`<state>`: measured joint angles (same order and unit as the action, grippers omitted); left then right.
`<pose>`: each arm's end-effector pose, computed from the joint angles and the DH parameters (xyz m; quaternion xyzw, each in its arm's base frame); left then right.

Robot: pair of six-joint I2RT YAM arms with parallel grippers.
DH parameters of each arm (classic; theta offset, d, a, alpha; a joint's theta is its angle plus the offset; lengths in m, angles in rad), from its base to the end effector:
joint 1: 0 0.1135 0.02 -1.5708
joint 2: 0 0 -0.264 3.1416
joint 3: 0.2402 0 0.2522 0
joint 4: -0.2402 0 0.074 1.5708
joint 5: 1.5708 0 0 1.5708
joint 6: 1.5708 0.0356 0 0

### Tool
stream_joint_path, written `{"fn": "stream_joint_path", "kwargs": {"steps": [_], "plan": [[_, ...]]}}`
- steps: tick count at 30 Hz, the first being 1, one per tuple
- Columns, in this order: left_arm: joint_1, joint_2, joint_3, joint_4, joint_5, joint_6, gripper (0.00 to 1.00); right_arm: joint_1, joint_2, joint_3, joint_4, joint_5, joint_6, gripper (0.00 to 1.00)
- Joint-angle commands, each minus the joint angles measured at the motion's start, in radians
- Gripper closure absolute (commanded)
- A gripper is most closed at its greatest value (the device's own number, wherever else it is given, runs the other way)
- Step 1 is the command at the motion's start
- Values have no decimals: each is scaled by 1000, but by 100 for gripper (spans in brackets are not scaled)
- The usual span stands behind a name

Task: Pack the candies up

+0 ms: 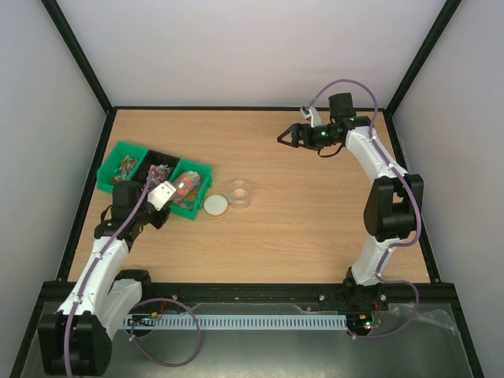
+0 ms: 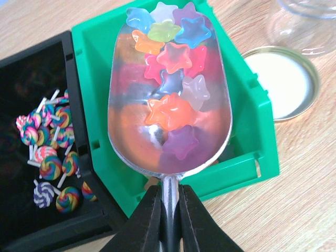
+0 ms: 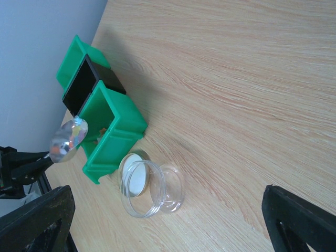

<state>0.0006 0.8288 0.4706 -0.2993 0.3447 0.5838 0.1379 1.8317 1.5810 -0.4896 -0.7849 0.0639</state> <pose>0.1771 -0.0119 0.2127 0.3266 0.8252 -0.0223 0.4603 0.4061 0.0818 0.2990 -0.1855 0.8392 0.3857 0.3356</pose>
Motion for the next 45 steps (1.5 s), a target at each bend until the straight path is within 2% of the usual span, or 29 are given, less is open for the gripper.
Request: {"fn": "stream_joint_path", "kwargs": {"steps": [1, 16, 37, 45], "plan": [[6, 1, 87, -34, 104, 73, 98, 1, 12, 16, -16, -28, -4, 1], [-34, 82, 199, -152, 204, 196, 98, 1, -15, -30, 8, -25, 2, 2], [-177, 250, 333, -216, 155, 229, 98, 1, -19, -34, 23, -12, 5, 1], [-260, 334, 397, -240, 87, 209, 98, 0, -28, -36, 23, -8, 3, 1]]}}
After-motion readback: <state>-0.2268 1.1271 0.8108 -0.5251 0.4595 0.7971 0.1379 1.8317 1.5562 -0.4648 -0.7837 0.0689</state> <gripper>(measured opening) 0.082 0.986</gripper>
